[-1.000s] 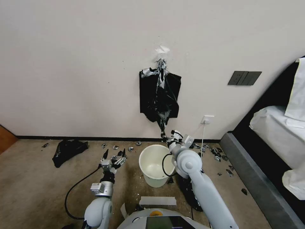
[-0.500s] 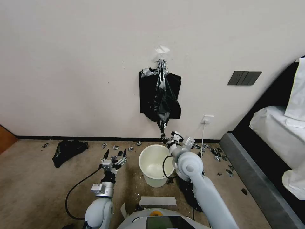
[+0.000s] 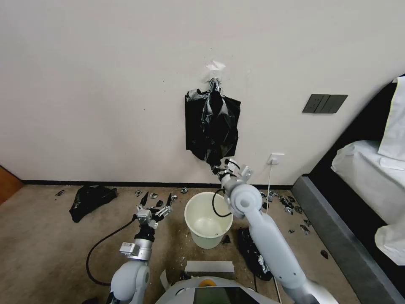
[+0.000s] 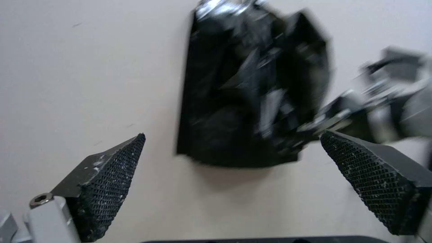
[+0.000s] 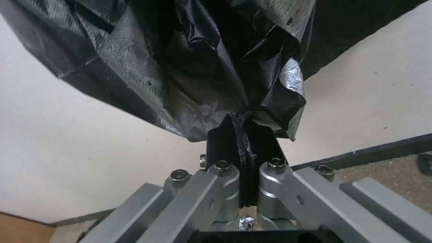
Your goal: Place a trash bag onto the trash bin.
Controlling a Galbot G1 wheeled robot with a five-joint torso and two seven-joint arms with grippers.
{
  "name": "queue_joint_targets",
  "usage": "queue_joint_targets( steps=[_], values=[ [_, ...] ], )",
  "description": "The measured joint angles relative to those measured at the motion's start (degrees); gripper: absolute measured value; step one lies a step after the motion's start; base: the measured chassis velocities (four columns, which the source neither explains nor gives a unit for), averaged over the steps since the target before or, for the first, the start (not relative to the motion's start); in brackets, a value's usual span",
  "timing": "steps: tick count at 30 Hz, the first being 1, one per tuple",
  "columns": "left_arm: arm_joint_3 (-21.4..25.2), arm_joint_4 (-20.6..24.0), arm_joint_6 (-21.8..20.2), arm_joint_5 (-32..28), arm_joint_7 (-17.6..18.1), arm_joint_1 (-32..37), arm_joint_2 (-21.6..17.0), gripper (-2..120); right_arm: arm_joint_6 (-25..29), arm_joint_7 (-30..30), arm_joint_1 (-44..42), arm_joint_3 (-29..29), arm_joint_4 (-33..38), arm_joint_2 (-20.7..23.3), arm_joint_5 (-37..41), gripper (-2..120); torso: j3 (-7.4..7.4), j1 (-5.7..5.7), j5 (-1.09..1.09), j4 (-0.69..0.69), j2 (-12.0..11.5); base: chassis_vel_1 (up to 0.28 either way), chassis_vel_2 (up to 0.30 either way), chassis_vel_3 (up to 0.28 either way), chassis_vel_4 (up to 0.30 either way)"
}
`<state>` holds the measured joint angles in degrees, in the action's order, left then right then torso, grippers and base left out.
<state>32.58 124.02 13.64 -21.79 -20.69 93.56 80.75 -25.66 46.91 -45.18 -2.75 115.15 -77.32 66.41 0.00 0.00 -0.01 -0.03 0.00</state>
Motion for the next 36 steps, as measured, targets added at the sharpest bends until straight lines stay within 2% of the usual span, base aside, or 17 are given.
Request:
queue_joint_targets(
  steps=[3,4,7,9,10,12,13,14,17,18,21,22,25,26,29,30,36],
  values=[
    [-0.25,1.60,-0.78,-4.42,-1.11,-0.36,-2.32,100,-0.01,-0.06,0.83,1.43,-0.72,-0.30,0.01,0,0.00,0.00,0.01,0.09,0.00,0.000,0.000,0.000,0.000],
    [-0.70,2.88,-2.82,-9.03,-1.50,-2.40,-6.02,100,-0.05,-0.08,1.03,2.13,-0.96,-0.48,0.01,0,0.00,0.00,-0.01,0.06,0.00,0.000,0.000,0.000,0.000],
    [-0.84,3.48,-4.40,-12.00,-1.65,-4.70,-9.53,100,-0.11,-0.08,1.08,2.42,-1.09,-0.52,0.01,0,0.00,0.00,-0.01,0.02,0.00,0.000,0.000,0.000,0.000],
    [-1.37,3.63,-5.91,-18.38,-1.55,-7.83,-15.93,100,-0.16,-0.07,1.10,2.72,-1.22,-0.54,0.01,0,0.00,0.00,-0.02,0.02,0.00,0.000,0.000,0.000,0.000],
    [-1.37,3.63,-5.91,-18.38,-1.55,-7.83,-15.93,100,-0.16,-0.07,1.10,2.72,-1.22,-0.54,0.01,0,0.00,0.00,-0.02,0.02,0.00,0.000,0.000,0.000,0.000],
    [-2.32,3.52,-6.64,-24.29,-0.81,-10.55,-22.12,100,-0.21,-0.14,1.11,3.05,-1.32,-0.39,0.10,0,0.00,0.00,-0.01,0.03,0.00,0.000,0.000,0.000,0.000],
    [-3.04,2.71,-6.68,-26.82,-0.54,-12.71,-26.07,100,-0.24,-0.20,1.18,3.25,-1.38,-0.25,0.30,0,0.00,0.00,-0.01,0.04,0.00,0.000,0.000,0.000,0.000],
    [-3.04,2.71,-6.68,-26.82,-0.54,-12.71,-26.07,100,-0.24,-0.20,1.18,3.25,-1.38,-0.25,0.30,0,0.00,0.00,-0.01,0.04,0.00,0.000,0.000,0.000,0.000],
    [-6.08,-1.00,-6.30,-29.75,-0.40,-20.49,-33.78,100,-0.29,-0.23,1.28,3.53,-1.66,0.02,0.69,0,0.00,0.00,-0.02,0.04,0.00,0.000,0.000,0.000,0.000],
    [-6.08,-1.00,-6.30,-29.75,-0.40,-20.49,-33.78,100,-0.29,-0.23,1.28,3.53,-1.66,0.02,0.69,0,0.00,0.00,-0.02,0.04,0.00,0.000,0.000,0.000,0.000],
    [-13.87,-4.96,-6.28,-34.22,1.18,-31.15,-38.39,100,-0.30,-0.25,1.39,3.62,-1.96,0.16,0.77,0,0.00,0.00,-0.01,0.03,0.00,0.000,0.000,0.000,0.000],
    [-13.87,-4.96,-6.28,-34.22,1.18,-31.15,-38.39,100,-0.30,-0.25,1.39,3.62,-1.96,0.16,0.77,0,0.00,0.00,-0.01,0.03,0.00,0.000,0.000,0.000,0.000],
    [-23.81,-9.20,-6.45,-36.95,3.96,-42.25,-39.92,100,-0.28,-0.28,1.43,3.34,-2.08,0.44,0.82,0,0.01,0.01,-0.01,0.02,0.00,0.000,0.000,0.000,0.000],
    [-23.81,-9.20,-6.45,-36.95,3.96,-42.25,-39.92,100,-0.28,-0.28,1.43,3.34,-2.08,0.44,0.82,0,0.01,0.01,-0.01,0.02,0.00,0.000,0.000,0.000,0.000],
    [-31.04,-12.32,-7.77,-38.84,6.45,-51.19,-39.68,100,-0.24,-0.34,1.55,2.82,-2.10,0.69,0.83,0,0.00,0.01,0.01,0.03,0.00,0.000,0.000,0.000,0.000],
    [-31.04,-12.32,-7.77,-38.84,6.45,-51.19,-39.68,100,-0.24,-0.34,1.55,2.82,-2.10,0.69,0.83,0,0.00,0.01,0.01,0.03,0.00,0.000,0.000,0.000,0.000],
    [-41.92,-17.58,-9.98,-37.13,8.08,-62.58,-39.30,92,-0.14,-0.40,1.62,1.85,-2.14,0.76,0.90,0,0.00,0.01,0.00,0.03,0.00,0.000,0.000,0.000,0.000]
  ],
)
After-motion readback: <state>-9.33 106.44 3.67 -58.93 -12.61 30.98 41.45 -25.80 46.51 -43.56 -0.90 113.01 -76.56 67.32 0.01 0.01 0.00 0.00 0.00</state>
